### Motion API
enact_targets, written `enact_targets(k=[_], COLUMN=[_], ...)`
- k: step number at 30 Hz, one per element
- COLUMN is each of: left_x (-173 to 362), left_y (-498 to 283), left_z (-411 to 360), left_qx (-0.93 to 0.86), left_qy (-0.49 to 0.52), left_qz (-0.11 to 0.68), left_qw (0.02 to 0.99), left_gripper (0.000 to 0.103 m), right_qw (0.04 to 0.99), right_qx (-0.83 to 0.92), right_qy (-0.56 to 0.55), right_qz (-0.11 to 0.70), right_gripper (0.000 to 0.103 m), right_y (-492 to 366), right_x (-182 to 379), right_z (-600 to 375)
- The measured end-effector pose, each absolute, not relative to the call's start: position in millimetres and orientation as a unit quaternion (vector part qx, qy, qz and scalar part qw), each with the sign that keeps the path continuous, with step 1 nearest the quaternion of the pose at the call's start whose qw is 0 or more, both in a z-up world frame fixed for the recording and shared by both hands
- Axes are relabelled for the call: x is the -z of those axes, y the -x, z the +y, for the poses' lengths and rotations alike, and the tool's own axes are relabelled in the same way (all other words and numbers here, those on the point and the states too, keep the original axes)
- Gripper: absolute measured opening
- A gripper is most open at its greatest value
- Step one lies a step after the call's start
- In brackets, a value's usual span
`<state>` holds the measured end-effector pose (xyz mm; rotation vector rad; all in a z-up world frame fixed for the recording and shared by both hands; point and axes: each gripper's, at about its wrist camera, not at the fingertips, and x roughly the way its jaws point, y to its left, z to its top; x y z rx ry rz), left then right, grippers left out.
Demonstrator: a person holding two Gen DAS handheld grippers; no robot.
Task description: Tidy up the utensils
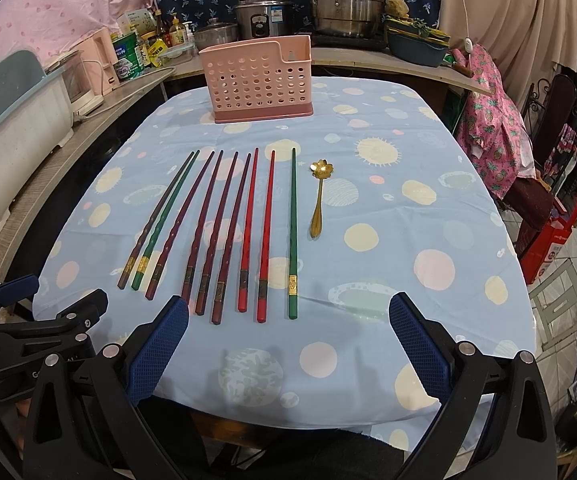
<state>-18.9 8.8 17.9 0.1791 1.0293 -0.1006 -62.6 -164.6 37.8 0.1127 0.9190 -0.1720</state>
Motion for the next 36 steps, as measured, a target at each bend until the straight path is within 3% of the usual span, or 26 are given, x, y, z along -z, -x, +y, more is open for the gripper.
enact_targets(k=[18,22,30,36], left_x=[-9,1,22,40], left_y=[2,-14,-36,-48], left_z=[17,27,31,30], left_qx=[0.039,0.03,0.035,0.036], left_qy=[-0.051,-0.032,-0.044,-0.047], left_qz=[0.504,0.511,0.516,0.532], left_qw=[0.862,0.858,0.855,0.844], left_gripper=[0.094,0.086,0.082,0.07], right_qw=[0.889,0.887,0.886,0.884], right_qx=[0.086,0.09,0.103,0.108], right_qy=[-0.062,-0.068,-0.067,-0.07], right_qz=[0.445,0.448,0.448,0.448], right_gripper=[0.096,0.096,0.096,0.096], right_y=[59,53,38,30], right_x=[-34,-32,-22,-18], right_z=[-166,-172,-183,-192])
